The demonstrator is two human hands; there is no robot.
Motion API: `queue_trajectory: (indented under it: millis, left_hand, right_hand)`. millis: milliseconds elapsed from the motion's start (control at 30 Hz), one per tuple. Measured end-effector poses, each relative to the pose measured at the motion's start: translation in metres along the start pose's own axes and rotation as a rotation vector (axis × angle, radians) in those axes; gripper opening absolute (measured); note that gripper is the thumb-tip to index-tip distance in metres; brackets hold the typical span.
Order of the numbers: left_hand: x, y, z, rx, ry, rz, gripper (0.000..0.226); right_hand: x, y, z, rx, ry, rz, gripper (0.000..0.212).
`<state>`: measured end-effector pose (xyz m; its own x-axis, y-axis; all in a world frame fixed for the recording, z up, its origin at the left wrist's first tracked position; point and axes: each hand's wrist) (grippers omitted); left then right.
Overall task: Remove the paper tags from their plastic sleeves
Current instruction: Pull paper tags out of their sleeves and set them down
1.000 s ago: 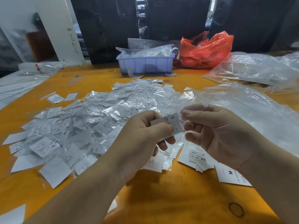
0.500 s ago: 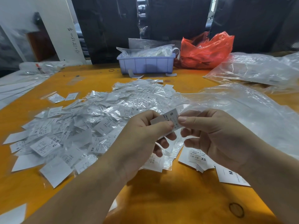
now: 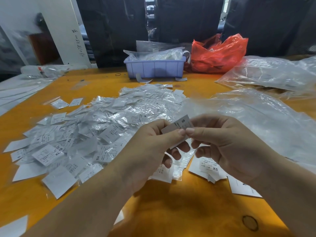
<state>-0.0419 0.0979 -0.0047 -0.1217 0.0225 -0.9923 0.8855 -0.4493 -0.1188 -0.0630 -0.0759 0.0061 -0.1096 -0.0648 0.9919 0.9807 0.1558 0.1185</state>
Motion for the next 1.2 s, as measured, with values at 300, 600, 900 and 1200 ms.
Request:
queue_trajectory:
  millis: [300,600,900,1200]
  left_hand:
    - [-0.0027,-0.0013,0.0017,0.014,-0.016,-0.077,0.013]
    - [-0.0026,-0.0029,0.0032,0.057,0.058,-0.079,0.012]
    - [-0.0021,-0.0023,0.0019,0.064,0.050,-0.045,0.018]
    - [-0.0022,-0.0010,0.0000,-0.025,-0.018,0.008,0.008]
  right_hand:
    - [0.0039,0.0015,-0.0008,-0.130,0.123,-0.016,0.009]
    - [0.0039,0.0009,-0.0008,-0.161,0.160,0.039,0.022]
    - [0.0024,0.0016,-0.0010,-0.148,0.161,0.058,0.022]
    - [-0.0012,0.0035,-0.0011,-0.114,0.105,0.072,0.028]
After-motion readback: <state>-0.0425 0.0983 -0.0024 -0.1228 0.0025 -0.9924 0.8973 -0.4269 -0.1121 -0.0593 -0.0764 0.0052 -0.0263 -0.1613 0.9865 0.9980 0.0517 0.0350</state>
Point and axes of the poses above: each hand's wrist, its own y-axis towards the middle knuckle, its own z-axis out of the palm, x = y × z, and after that the axes turned 6 degrees about -z, right-handed
